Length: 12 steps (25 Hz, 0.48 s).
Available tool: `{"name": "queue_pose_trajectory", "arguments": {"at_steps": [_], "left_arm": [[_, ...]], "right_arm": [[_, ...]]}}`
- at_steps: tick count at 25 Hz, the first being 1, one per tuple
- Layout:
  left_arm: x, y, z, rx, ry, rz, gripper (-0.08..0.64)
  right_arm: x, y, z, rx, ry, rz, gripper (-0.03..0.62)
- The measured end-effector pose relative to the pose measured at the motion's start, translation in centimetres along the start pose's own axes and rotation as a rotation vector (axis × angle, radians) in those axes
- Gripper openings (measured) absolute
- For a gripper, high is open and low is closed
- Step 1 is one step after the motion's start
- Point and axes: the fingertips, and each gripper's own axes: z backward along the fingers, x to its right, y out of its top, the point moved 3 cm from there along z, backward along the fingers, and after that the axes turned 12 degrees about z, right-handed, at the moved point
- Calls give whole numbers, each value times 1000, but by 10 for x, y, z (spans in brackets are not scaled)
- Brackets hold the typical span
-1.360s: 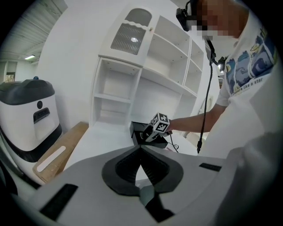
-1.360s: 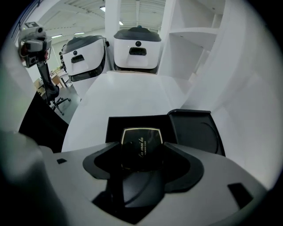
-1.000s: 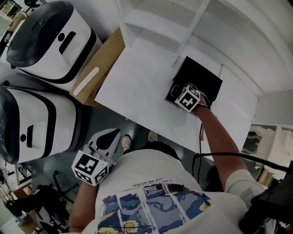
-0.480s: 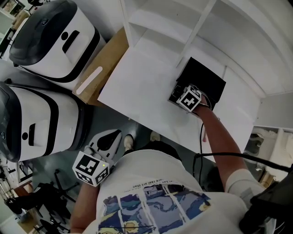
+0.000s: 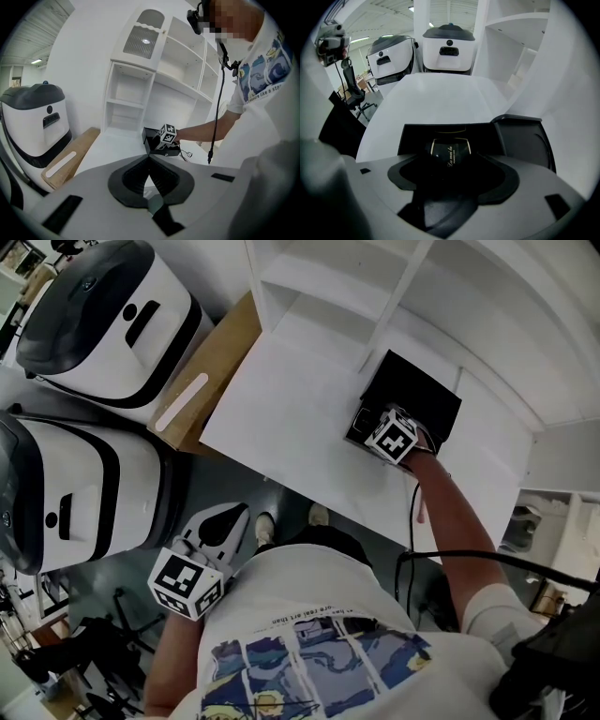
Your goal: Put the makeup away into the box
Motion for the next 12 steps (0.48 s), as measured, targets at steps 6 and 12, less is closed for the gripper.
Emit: {"name": "queue_pose_trajectory", "arguments": {"at_steps": [6,12], "left_arm": [[-2,-2,7,10,-28,-11,14],[-1,0,8,11,-91,-37,14]], "right_arm": [[1,5,33,44,-75,-31,321],[-8,9,77,113,-195,-98,198]]}}
